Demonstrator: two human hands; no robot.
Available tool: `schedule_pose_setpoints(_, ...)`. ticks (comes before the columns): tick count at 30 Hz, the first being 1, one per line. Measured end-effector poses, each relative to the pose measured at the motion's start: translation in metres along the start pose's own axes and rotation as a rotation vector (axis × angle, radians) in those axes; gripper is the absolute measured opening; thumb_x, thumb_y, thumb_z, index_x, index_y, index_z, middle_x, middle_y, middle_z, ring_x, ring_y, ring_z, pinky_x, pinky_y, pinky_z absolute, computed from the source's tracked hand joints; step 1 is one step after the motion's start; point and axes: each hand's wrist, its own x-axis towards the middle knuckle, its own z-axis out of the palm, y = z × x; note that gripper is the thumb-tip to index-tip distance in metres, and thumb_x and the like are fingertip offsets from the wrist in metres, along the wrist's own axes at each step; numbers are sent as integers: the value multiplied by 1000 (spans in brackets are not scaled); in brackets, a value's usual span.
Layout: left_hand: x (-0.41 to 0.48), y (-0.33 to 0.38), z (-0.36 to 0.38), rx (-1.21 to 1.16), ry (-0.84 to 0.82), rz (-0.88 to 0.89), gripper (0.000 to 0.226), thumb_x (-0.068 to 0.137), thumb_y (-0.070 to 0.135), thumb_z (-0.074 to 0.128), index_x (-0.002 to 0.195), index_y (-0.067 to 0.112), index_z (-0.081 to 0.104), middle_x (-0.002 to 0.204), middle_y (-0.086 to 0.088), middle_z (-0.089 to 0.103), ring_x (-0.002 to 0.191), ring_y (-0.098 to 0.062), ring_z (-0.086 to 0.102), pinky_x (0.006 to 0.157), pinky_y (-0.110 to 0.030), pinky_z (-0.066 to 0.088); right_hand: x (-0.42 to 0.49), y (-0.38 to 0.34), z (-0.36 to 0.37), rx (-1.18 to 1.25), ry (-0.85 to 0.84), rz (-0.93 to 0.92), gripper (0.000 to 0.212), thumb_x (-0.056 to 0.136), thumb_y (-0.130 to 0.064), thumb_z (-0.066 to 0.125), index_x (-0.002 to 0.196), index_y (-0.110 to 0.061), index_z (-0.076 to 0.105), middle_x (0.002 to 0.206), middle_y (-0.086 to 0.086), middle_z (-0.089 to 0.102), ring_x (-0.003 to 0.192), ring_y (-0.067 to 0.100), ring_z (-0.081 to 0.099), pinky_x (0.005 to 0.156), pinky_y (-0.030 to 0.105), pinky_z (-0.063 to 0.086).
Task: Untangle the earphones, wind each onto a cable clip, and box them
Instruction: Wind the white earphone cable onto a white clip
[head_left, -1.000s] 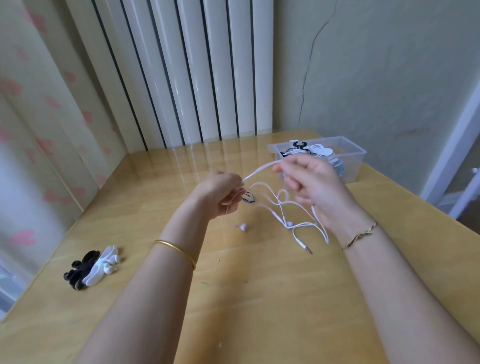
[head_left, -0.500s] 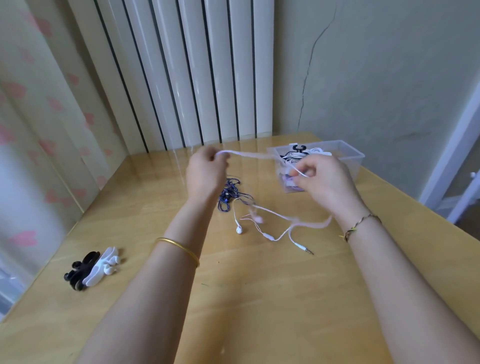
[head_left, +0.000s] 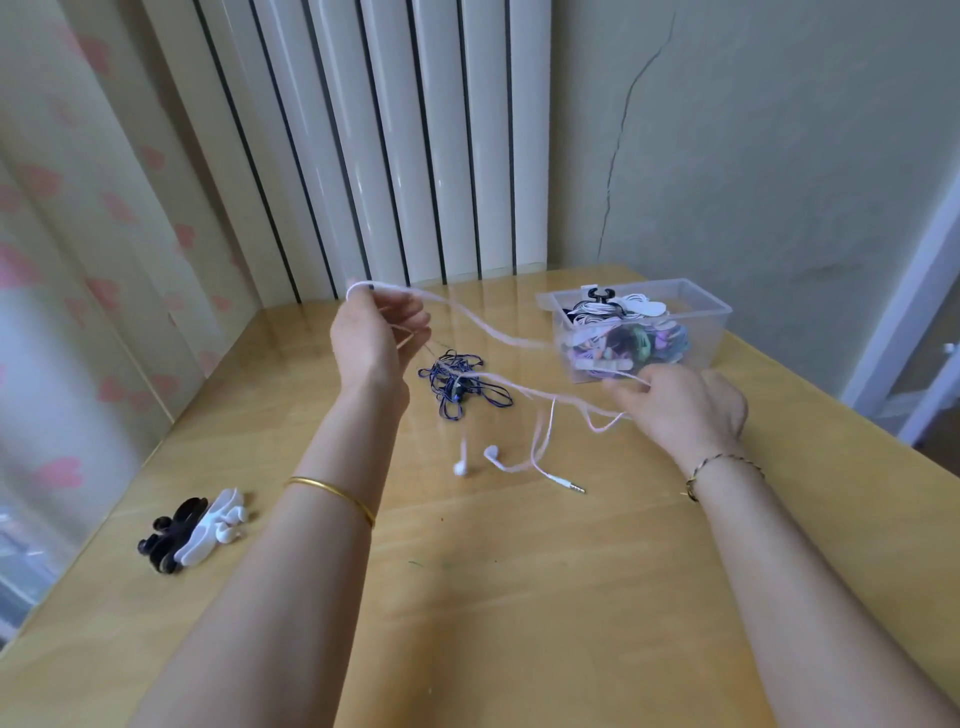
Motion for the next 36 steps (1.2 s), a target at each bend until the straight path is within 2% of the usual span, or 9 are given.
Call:
schedule_pose_setpoints(3,-5,5,7,110,-54,153,46,101,31,31,75,10,63,79,-5,68,72,-16,62,81,-30,52,0,-1,3,-138,-167,-90,59,79,-77,41,65,-22,57,90,-1,66,104,23,56,84,30,36)
schedule_pose_setpoints(7,-10,7,14,191,-78,332,45,101,31,31,79,11,66,88,1,70,84,-9,63,90,-28,46,-3,-4,6,-73,-261,-70,55,82,-71,47,60,-21,54,80,-4,65,83,20,55,81,29,35)
schedule_pose_setpoints(12,-13,6,14,376,-79,515,43,101,30,35,79,17,69,101,5,70,102,5,56,76,2,34,-1,5,5,-83,23,86,28,81,-50,61,79,-23,67,91,-1,64,106,24,47,84,33,30)
schedule_pose_setpoints(16,-16,-3,12,703,-169,526,45,103,34,32,90,17,72,84,4,63,91,-14,56,80,-23,39,2,1,12,609,163,165,28,74,-35,68,64,-12,57,75,-7,61,95,24,47,83,35,37)
schedule_pose_setpoints(19,-16,-12,14,1181,-223,501,48,102,36,27,87,18,69,86,2,62,95,-21,53,103,-41,24,-2,-10,3,1427,-6,175,33,85,-18,66,60,-17,44,72,1,69,77,20,62,75,32,46)
schedule_pose_setpoints(22,-14,-23,10,1794,-294,400,48,101,34,22,69,18,52,70,2,55,89,-25,53,109,-60,5,-3,-14,4,1737,-127,111,35,94,-8,55,66,-16,35,44,-4,42,42,14,47,60,36,52)
schedule_pose_setpoints(24,-14,-32,4,2000,-381,337,46,100,33,23,67,19,51,63,5,55,82,-21,55,105,-65,4,-4,-17,10,1605,-98,34,40,93,-10,55,65,-18,28,43,-7,29,37,10,29,44,26,38)
schedule_pose_setpoints(29,-9,-41,-3,1885,-371,331,41,96,36,43,59,17,39,58,4,44,56,-15,39,80,-38,20,-7,-19,16,836,57,-209,44,84,-15,64,63,-19,26,58,-5,29,54,14,28,52,24,27)
schedule_pose_setpoints(36,-3,-32,-8,1918,-131,340,38,96,25,51,62,16,38,65,0,44,73,-26,49,52,-22,25,-5,-2,12,130,66,-150,18,91,-17,53,78,-20,40,80,-5,49,76,26,45,58,27,30)
